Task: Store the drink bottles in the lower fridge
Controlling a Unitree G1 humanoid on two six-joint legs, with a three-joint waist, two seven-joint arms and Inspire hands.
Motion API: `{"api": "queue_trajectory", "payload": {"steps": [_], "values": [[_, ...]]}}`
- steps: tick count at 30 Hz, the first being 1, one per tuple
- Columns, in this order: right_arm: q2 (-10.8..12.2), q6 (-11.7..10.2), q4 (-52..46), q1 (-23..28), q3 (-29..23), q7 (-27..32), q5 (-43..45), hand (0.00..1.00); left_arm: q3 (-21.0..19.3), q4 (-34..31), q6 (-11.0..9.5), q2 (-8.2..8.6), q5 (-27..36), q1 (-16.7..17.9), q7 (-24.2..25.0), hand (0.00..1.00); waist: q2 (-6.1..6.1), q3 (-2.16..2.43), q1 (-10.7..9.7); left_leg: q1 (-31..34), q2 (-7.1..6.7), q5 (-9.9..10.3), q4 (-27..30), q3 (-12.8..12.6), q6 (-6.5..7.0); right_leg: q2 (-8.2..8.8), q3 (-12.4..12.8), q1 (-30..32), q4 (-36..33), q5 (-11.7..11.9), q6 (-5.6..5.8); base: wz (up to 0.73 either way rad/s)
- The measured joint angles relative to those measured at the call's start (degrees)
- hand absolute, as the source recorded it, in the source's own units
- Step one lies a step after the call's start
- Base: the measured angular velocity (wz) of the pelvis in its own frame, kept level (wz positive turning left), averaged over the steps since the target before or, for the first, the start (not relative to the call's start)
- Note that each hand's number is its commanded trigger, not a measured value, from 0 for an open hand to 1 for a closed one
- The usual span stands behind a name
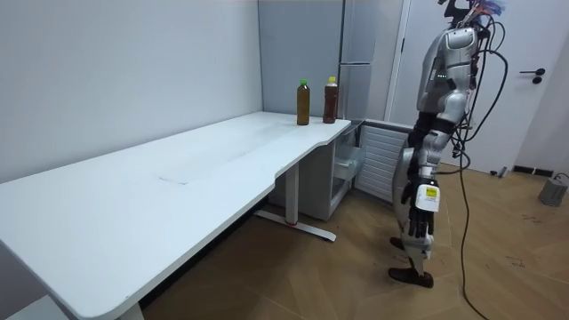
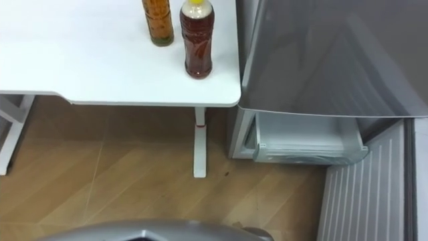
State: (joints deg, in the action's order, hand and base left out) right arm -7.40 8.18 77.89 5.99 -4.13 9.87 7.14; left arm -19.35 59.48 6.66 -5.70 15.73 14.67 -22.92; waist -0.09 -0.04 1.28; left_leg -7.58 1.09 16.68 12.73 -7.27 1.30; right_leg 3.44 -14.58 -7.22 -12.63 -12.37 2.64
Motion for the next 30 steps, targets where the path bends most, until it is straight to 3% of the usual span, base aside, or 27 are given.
{"api": "queue_trajectory", "payload": {"steps": [3, 7, 9, 15, 20, 23, 30], "values": [[-0.2, -0.1, -0.1, 0.4, -0.6, 0.0, 0.1, 0.0, -1.2, -4.6, -2.1, -0.01, 4.9, 0.4, -4.1, 0.0, -0.31, -0.01, 0.6, -0.1, -0.12, 0.0, 0.0, 0.6, 0.0, 0.04, -0.3, -0.4, 0.0, 0.0, 0.0, 0.09], [-0.4, -0.6, -1.3, 1.1, -0.5, -0.1, 0.0, 0.0, -2.0, -12.4, -3.3, -0.02, 8.1, 0.4, -9.5, 0.0, -0.49, -0.02, 0.9, -0.2, -0.37, -0.3, 0.1, 1.5, -0.03, 0.2, -1.1, -0.6, 0.1, 0.0, 0.01, 0.12], [-1.1, -1.3, -2.2, 0.8, -0.5, -0.1, 0.3, 0.0, -2.4, -17.6, -5.2, -0.04, 11.1, -0.3, -13.1, 0.0, -0.71, 0.0, 0.9, 0.1, -0.67, -0.6, 0.0, 2.0, 0.06, 0.41, -1.3, -0.1, 0.1, 0.0, 0.01, 0.08], [-1.3, -3.6, -2.9, 1.5, -0.4, 0.6, 0.2, 0.0, -3.1, -32.8, -9.9, -0.05, 12.4, -1.1, -21.8, 0.0, -0.91, 0.12, 2.7, 0.1, -0.71, -0.8, -0.5, 1.9, 0.03, 0.36, -1.2, -0.1, 0.1, 0.0, 0.01, 0.0], [-1.2, -4.3, -4.7, 3.5, -0.5, 1.4, 0.4, 0.0, -4.3, -47.6, -11.7, -0.44, 12.4, -1.2, -27.7, 0.0, -1.17, 0.23, 3.4, 0.1, -0.82, -0.8, -0.4, 2.8, 0.04, 0.43, -1.1, -0.2, 0.1, 0.0, 0.01, 0.04], [-1.2, -4.9, -4.5, 3.3, -1.2, 1.1, 1.3, 0.0, -5.4, -55.6, -13.4, -1.63, 11.2, -1.4, -28.1, 0.0, -1.38, 0.17, 3.7, 0.1, -0.84, -0.8, -0.4, 2.8, 0.06, 0.46, -1.0, 0.0, 0.1, 0.0, 0.02, 0.02], [-0.6, -5.6, -4.1, 5.0, -1.6, 0.7, 2.1, 0.0, -7.3, -77.9, -13.4, -3.59, 3.8, -1.7, -26.4, 0.0, -1.49, 0.14, 3.1, -0.2, -0.94, -0.9, -0.2, 3.6, 0.02, 0.35, -1.2, -1.3, 1.1, 0.0, 0.02, 0.05]]}}
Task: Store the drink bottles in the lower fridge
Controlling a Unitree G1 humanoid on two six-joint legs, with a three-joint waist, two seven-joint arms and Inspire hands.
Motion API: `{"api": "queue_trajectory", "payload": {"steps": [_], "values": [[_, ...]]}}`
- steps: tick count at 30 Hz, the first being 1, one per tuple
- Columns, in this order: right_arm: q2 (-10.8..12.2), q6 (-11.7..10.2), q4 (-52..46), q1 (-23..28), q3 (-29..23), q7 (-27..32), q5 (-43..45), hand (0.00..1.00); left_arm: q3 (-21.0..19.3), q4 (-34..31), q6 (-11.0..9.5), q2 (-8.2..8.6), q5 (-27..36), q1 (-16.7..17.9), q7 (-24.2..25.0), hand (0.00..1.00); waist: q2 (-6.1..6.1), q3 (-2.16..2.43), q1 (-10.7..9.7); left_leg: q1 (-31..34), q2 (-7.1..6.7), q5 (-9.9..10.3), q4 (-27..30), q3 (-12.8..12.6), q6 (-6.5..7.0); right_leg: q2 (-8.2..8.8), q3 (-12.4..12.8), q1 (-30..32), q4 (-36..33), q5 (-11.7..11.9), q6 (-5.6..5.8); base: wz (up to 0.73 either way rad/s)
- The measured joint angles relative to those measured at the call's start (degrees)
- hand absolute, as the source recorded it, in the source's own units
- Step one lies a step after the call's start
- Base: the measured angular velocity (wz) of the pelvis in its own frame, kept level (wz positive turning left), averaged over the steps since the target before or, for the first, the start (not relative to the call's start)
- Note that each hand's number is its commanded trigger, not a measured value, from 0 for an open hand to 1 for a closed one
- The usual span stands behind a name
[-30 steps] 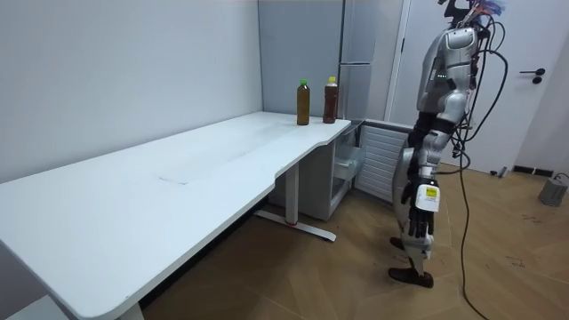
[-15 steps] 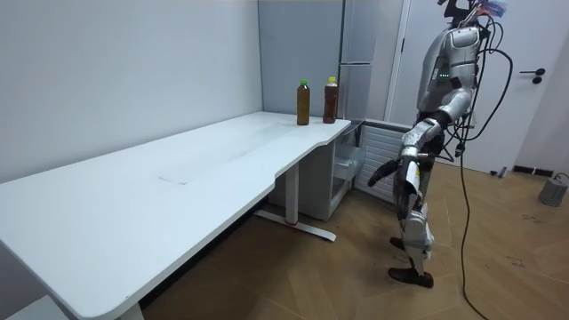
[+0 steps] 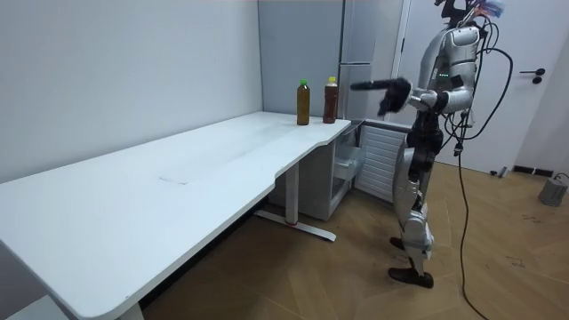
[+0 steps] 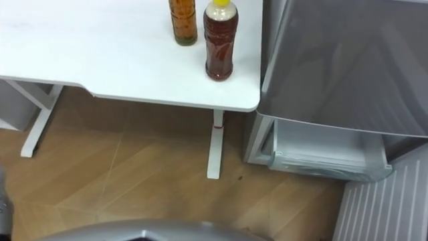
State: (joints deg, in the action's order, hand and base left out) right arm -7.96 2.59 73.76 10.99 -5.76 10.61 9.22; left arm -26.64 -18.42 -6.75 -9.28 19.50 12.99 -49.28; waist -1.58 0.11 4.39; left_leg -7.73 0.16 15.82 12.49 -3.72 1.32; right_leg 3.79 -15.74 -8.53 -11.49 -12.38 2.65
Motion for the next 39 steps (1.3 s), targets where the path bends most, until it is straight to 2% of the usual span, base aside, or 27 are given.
{"api": "queue_trajectory", "payload": {"steps": [3, 5, 9, 14, 19, 20, 25, 29, 36, 39], "values": [[0.0, 0.0, 0.6, 0.5, 0.0, -1.1, 0.1, 0.0, 0.3, -6.7, -0.1, -1.96, -2.4, -1.3, 3.2, 0.0, -0.24, -0.27, -0.2, 0.0, -0.05, 0.0, 0.2, -0.2, 0.0, -0.01, 0.1, 0.1, 0.6, 0.0, 0.0, -0.02], [0.0, -0.1, 1.1, 0.2, 0.0, -1.7, 0.1, 0.0, 0.5, -9.0, -0.4, -2.44, -3.9, -2.1, 5.4, 0.0, -0.33, -0.54, -1.0, 0.2, -0.05, 0.0, 0.2, -0.2, 0.0, -0.02, 0.2, 0.1, 0.7, 0.0, -0.01, -0.02], [-0.1, 0.0, 2.0, -0.2, 0.6, -4.1, 0.1, 0.0, 2.5, -12.9, -0.5, -2.52, -4.3, -2.8, 10.4, 0.0, -0.49, -0.64, -1.8, 0.2, 0.09, 0.0, -0.2, -0.6, 0.0, -0.31, 1.2, 0.2, 0.6, 0.1, -0.12, -0.06], [-0.4, 0.0, 2.1, -0.8, 0.6, -5.6, 0.7, 0.0, 5.1, -13.6, -0.3, -2.53, -4.3, -4.7, 17.4, 0.0, -0.63, -0.44, -3.0, 0.3, 0.08, 0.0, -0.1, -0.5, 0.0, -0.31, 1.2, 0.2, 0.7, 0.1, -0.14, 0.0], [-0.6, -0.1, 1.7, -1.4, 0.6, -6.7, 1.2, 0.0, 7.9, -13.7, -0.2, -2.57, -4.1, -7.2, 23.2, 0.0, -0.46, -0.57, -3.6, 0.1, 0.08, 0.0, 0.0, -0.5, -0.01, -0.3, 1.3, 0.2, 0.7, 0.1, -0.13, -0.02], [-0.8, 0.0, 2.0, -2.0, 0.6, -7.1, 1.2, 0.0, 9.3, -13.9, 0.1, -2.61, -3.9, -7.3, 24.3, 0.0, -0.34, -0.63, -4.2, 0.2, 0.05, 0.0, 0.0, -0.4, -0.01, -0.29, 1.3, 0.2, 0.8, 0.1, -0.13, 0.0], [-1.2, 0.1, 2.5, -3.1, 2.0, -8.5, 1.6, 0.0, 14.6, -14.4, 2.4, -2.61, -2.6, -7.6, 31.8, 0.0, 0.32, -1.06, -4.7, 0.4, 0.11, 0.0, -0.2, -0.5, -0.03, -0.36, 1.5, 0.5, 0.9, 0.1, -0.13, 0.0], [-1.3, 0.0, 2.6, -3.6, 2.0, -8.9, 2.6, 0.0, 16.0, -14.4, 3.8, -2.62, -2.3, -7.8, 36.7, 0.0, 0.3, -0.96, -5.7, 0.7, 0.12, 0.0, -0.1, -0.5, -0.02, -0.41, 1.8, 0.8, 0.9, 0.1, -0.13, 0.0], [-1.7, 0.1, 2.6, -3.5, 2.1, -8.9, 2.8, 0.0, 17.9, -14.6, 5.7, -2.65, -2.4, -8.6, 43.7, 0.0, -0.5, -0.38, -5.7, -0.1, 0.22, -0.1, -0.7, -0.3, -0.1, -0.75, 4.0, 0.9, 0.9, 0.1, -0.14, -0.1], [-1.7, 0.1, 2.7, -3.9, 2.1, -8.8, 2.8, 0.0, 18.2, -14.6, 6.7, -2.65, -2.4, -8.7, 45.5, 0.0, -0.6, -0.41, -6.1, -0.7, 0.33, -0.1, -1.2, -0.3, -0.14, -0.95, 4.5, 0.6, 1.0, 0.1, -0.14, -0.06]]}}
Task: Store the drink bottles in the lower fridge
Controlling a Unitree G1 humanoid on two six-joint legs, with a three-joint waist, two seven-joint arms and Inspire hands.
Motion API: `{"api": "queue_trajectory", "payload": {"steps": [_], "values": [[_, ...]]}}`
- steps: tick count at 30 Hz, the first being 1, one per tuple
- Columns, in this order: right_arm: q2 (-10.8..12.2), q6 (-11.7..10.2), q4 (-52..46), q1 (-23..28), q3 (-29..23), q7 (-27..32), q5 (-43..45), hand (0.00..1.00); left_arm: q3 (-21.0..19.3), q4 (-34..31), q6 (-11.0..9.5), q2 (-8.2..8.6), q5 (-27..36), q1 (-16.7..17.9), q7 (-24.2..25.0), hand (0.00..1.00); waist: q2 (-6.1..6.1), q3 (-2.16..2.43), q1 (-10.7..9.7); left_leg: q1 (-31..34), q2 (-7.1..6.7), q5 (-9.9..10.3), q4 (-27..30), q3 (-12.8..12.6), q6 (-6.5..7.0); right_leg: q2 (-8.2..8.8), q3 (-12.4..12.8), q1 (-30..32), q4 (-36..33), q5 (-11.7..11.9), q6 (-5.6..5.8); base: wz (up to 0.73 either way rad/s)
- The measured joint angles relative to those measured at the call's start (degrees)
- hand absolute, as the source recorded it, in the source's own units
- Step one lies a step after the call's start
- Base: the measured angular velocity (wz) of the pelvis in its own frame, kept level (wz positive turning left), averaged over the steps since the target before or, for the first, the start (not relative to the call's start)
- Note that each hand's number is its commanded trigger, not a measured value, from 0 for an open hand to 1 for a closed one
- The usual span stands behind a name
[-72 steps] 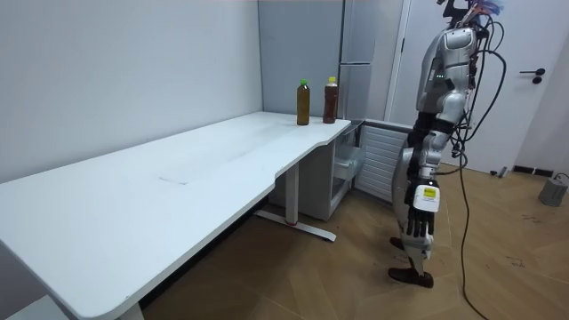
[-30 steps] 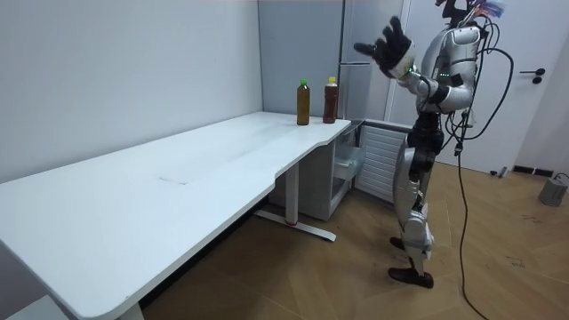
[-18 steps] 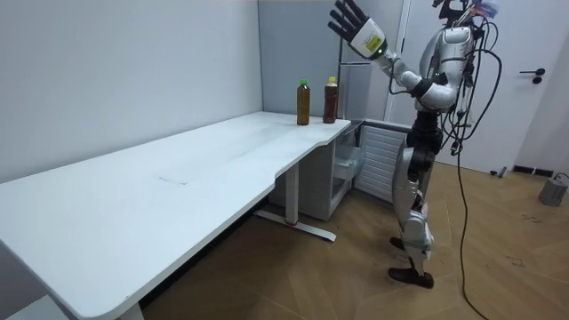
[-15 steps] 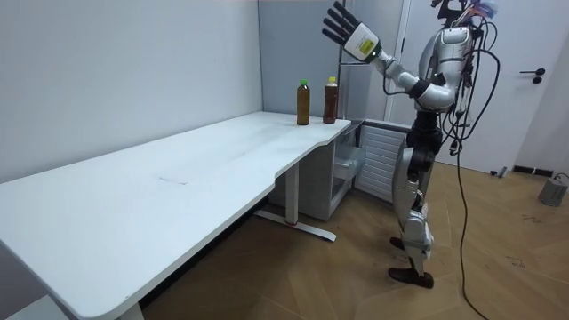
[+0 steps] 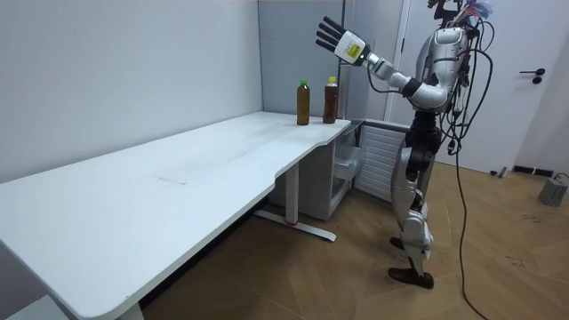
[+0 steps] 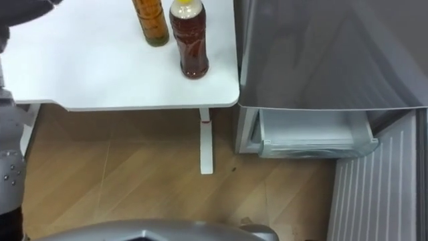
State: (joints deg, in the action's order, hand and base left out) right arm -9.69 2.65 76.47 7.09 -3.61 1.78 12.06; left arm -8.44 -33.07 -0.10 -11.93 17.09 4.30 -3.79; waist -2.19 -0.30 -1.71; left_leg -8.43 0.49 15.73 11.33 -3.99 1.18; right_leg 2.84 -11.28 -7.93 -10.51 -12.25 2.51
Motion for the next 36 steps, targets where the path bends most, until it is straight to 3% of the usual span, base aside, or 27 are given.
{"api": "queue_trajectory", "payload": {"steps": [17, 25, 29, 36], "values": [[0.0, 1.9, -0.3, -0.3, 0.0, -0.1, 4.8, 0.0, 3.2, 0.0, 3.9, 0.0, -1.2, 0.0, 8.0, 0.0, -0.67, -0.18, -1.8, 0.1, -0.08, 0.0, -0.1, 0.1, 0.0, -0.1, 0.3, 0.2, 0.9, 0.0, -0.02, 0.0], [0.0, 2.1, -0.3, -0.7, 0.1, -0.2, 6.5, 0.0, 5.2, 0.0, 3.9, 0.0, -1.5, 0.0, 9.7, 0.0, -0.37, -0.26, -2.7, 0.4, 0.03, 0.0, -0.3, 0.4, -0.01, -0.21, 0.6, 0.9, 0.7, 0.0, -0.02, -0.03], [0.0, 2.1, -0.5, -0.3, 0.1, -0.8, 6.5, 0.0, 5.2, 0.0, 3.9, 0.0, -1.5, 0.0, 11.6, 0.0, 0.14, -0.37, -2.7, -0.3, 0.17, 0.0, -0.7, 0.4, -0.01, -0.46, 1.8, 0.5, 0.7, 0.0, -0.02, -0.1], [0.0, 1.9, -0.4, -0.3, 0.1, -0.4, 6.5, 0.0, 5.5, 0.0, 3.9, 0.0, -1.5, 0.0, 13.4, 0.0, 0.6, -0.42, -2.9, -1.3, 0.26, 0.0, -0.6, 2.5, -0.01, -0.68, 1.9, -0.2, 0.3, 0.1, -0.1, -0.02]]}}
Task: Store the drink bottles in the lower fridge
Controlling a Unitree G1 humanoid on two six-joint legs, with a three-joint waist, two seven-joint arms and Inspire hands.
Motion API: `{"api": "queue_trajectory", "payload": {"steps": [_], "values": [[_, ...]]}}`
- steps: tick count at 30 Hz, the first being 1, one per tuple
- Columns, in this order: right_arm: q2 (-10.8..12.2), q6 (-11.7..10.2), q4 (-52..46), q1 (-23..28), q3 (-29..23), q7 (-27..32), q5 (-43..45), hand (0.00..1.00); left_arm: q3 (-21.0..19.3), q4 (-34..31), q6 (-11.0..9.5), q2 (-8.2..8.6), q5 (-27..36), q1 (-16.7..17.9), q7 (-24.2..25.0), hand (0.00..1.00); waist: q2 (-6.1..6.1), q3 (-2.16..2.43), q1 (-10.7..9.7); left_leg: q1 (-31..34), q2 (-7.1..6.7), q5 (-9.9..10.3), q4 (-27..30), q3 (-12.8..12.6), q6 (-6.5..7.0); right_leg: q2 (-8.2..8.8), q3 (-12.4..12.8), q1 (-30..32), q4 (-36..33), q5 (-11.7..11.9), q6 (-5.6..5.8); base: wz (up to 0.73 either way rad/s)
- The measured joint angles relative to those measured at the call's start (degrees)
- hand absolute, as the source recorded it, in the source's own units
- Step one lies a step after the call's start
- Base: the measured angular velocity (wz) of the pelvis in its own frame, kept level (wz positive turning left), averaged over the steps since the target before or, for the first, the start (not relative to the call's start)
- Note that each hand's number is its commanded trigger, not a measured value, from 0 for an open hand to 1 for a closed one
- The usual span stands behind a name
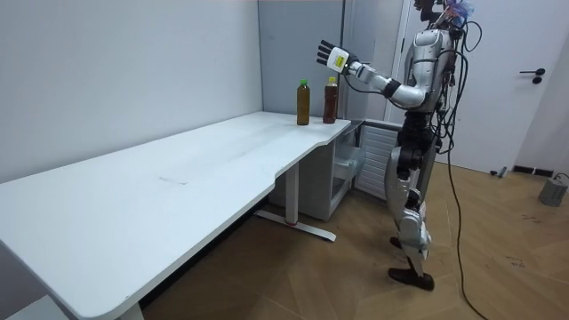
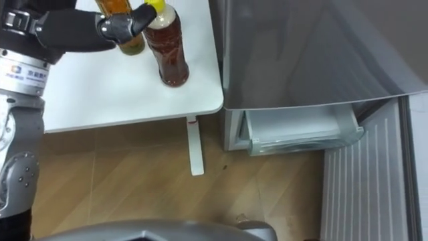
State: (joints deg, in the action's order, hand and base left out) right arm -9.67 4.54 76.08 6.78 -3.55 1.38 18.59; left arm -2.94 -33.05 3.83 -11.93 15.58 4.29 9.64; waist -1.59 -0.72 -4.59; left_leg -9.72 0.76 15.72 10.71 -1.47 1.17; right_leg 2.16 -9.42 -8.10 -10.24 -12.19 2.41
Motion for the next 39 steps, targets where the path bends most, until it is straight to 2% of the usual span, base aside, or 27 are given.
{"api": "queue_trajectory", "payload": {"steps": [1, 2, 3, 4, 5, 6, 8, 9, 10, 11, 12, 14, 15, 17, 18, 21, 29, 39], "values": [[0.0, -0.1, 0.0, 0.0, 0.0, 0.0, 0.0, 0.0, 0.0, 0.0, 0.0, 0.0, 0.0, 0.0, 0.0, 0.0, -0.02, 0.01, -0.1, -0.1, 0.04, 0.0, 0.3, 0.1, 0.0, 0.01, 0.0, 0.2, -0.6, 0.0, -0.02, 0.0], [0.1, -0.2, 0.0, -0.1, 0.3, 0.2, -0.1, 0.0, 0.2, 0.2, 0.0, -0.07, 0.0, 0.0, 0.0, 0.0, 0.13, -0.31, 0.1, 0.6, 0.07, 0.0, 3.2, -0.3, 0.0, 0.86, 0.3, 0.6, -3.3, 0.0, -0.09, 0.19], [0.8, -0.2, 0.0, -0.3, 1.0, 0.7, -0.4, 0.0, 1.2, 0.8, 0.1, -0.34, 0.3, 0.1, 0.1, 0.0, 2.42, -1.27, 0.3, 5.1, -1.02, 0.9, 10.6, -3.9, -0.44, 3.07, 3.3, 0.1, -5.3, 0.1, -0.2, 0.35], [0.9, -0.2, 0.2, 0.2, 1.0, 1.0, -0.4, 0.0, 2.0, 0.8, 0.2, -0.28, 0.5, 0.3, 0.2, 0.0, 3.5, -0.73, 0.2, 7.4, -2.05, 0.6, 9.1, -5.0, -0.03, 4.16, 5.1, -0.1, -4.8, 0.1, -0.19, 0.89], [0.2, 0.0, 0.4, 0.3, 0.2, 0.9, -0.1, 0.0, 3.4, 0.0, 0.1, 0.18, 0.8, -0.8, 0.6, 0.0, 1.92, -0.15, -0.3, 12.1, -3.02, -5.0, 1.2, -6.0, 1.43, 4.35, 5.2, 0.8, -4.5, 0.1, 0.09, 0.69], [0.2, 0.6, 1.5, 0.7, -0.4, 0.9, 0.3, 0.0, 3.5, 0.0, -0.3, 0.27, 1.4, -0.4, 1.1, 0.0, 2.43, 0.29, 1.6, 12.1, -3.57, -6.5, 1.7, -8.1, 2.93, 5.18, 5.3, 1.2, -4.4, -0.7, 1.27, 0.46], [0.5, 0.2, 1.7, 0.5, -0.4, 0.2, 0.8, 0.0, 3.3, 0.6, -0.1, 0.25, 1.4, -0.4, 1.1, 0.0, 1.99, 0.26, 3.9, 11.4, -3.22, -6.4, 2.1, -7.0, 3.03, 4.33, 4.6, 1.7, -2.6, -1.4, 0.95, -0.3], [0.5, -0.2, 1.6, 0.1, -0.4, 0.2, 1.0, 0.0, 3.1, 0.7, 0.2, 0.24, 1.4, -0.5, 1.1, 0.0, 0.99, 0.13, 4.3, 10.9, -2.61, -6.4, 2.1, -3.8, 3.01, 2.49, 4.5, 3.9, -0.9, -1.3, 0.45, -0.35], [0.5, -0.2, 1.3, 0.0, -0.3, 0.4, 1.0, 0.0, 3.0, 0.7, 0.3, 0.1, 1.4, -0.6, 1.1, 0.0, 0.63, 0.13, 4.2, 10.6, -2.38, -6.5, 2.0, -2.2, 2.95, 1.69, 4.5, 5.4, 0.1, -0.6, -0.18, -0.2], [0.4, 0.1, 1.0, 0.0, 0.1, 0.4, 1.2, 0.0, 3.0, 0.7, 0.4, -0.03, 1.8, -0.8, 1.1, 0.0, 0.3, 0.04, 3.3, 9.7, -2.56, -6.4, 1.9, -1.2, 2.73, 1.12, 4.1, 7.4, 0.9, 4.2, -1.68, 0.26], [0.2, 0.9, 1.0, 0.7, 0.1, 0.4, 1.7, 0.0, 3.5, 0.9, 0.9, 0.85, 1.8, -0.5, 1.5, 0.0, -0.12, 0.68, 1.8, 8.3, -2.41, -6.3, 0.9, -2.0, 2.45, 1.22, 3.0, 6.8, -0.4, 4.1, -1.39, 0.24], [0.3, 1.9, 0.9, 0.9, 0.1, 0.2, 1.8, 0.0, 3.0, 0.6, 0.7, 1.08, 1.8, -0.5, 2.6, 0.0, -0.95, 0.99, 1.9, 5.9, -1.91, -6.4, -1.3, -3.9, 2.24, 0.6, 3.2, 5.6, -0.4, 4.0, -1.54, -0.15], [0.4, 2.0, 0.6, 0.8, 0.1, 0.1, 1.9, 0.0, 3.0, 0.6, 0.8, 1.09, 1.7, -0.4, 2.9, 0.0, -1.25, 0.83, 1.5, 5.3, -1.82, -6.4, -1.6, -3.9, 2.15, 0.5, 3.2, 5.0, -0.3, 3.9, -1.66, -0.22], [0.6, 1.8, 0.3, 0.7, 0.1, 0.1, 2.0, 0.0, 3.2, 0.6, 0.8, 1.07, 1.7, -0.3, 4.0, 0.0, -1.23, 0.8, 1.1, 5.1, -1.73, -6.2, -1.6, -3.9, 1.84, 0.35, 3.2, 4.9, -0.4, 3.6, -2.06, -0.02], [0.5, 1.8, 0.3, 0.2, 0.1, 0.2, 2.0, 0.0, 3.2, 0.7, 0.9, 1.03, 1.7, -0.3, 4.6, 0.0, -1.09, 0.71, 0.9, 5.2, -1.6, -5.9, -1.6, -3.9, 1.32, 0.19, 3.2, 5.1, -0.4, 3.2, -2.39, -0.05], [0.5, 1.7, 0.3, -0.8, 0.1, 0.5, 1.9, 0.0, 3.3, 0.7, 0.9, 0.72, 1.8, -0.2, 5.1, 0.0, -0.47, 0.45, 0.2, 5.0, -1.36, -5.5, -1.5, -3.7, 1.04, -0.48, 3.1, 5.4, -0.6, 2.5, -2.36, 0.08], [0.1, 1.2, 0.2, -1.1, 0.1, 1.1, 1.9, 0.0, 3.5, 0.8, 0.8, 0.23, 1.8, -0.2, 7.3, 0.0, -0.44, 0.54, 0.3, 4.9, -1.25, -5.3, -1.2, -3.8, 0.97, -0.56, 3.1, 5.4, -1.5, 2.5, -2.57, 0.0], [0.2, 0.3, 0.2, -1.1, 0.1, 1.6, 1.9, 0.0, 3.7, 0.8, 0.8, 0.24, 1.8, -0.2, 7.4, 0.0, -0.59, 0.64, 0.2, 5.1, -1.4, -5.2, -1.6, -4.0, 0.85, -0.52, 3.2, 5.8, -1.4, 1.9, -2.58, 0.0]]}}
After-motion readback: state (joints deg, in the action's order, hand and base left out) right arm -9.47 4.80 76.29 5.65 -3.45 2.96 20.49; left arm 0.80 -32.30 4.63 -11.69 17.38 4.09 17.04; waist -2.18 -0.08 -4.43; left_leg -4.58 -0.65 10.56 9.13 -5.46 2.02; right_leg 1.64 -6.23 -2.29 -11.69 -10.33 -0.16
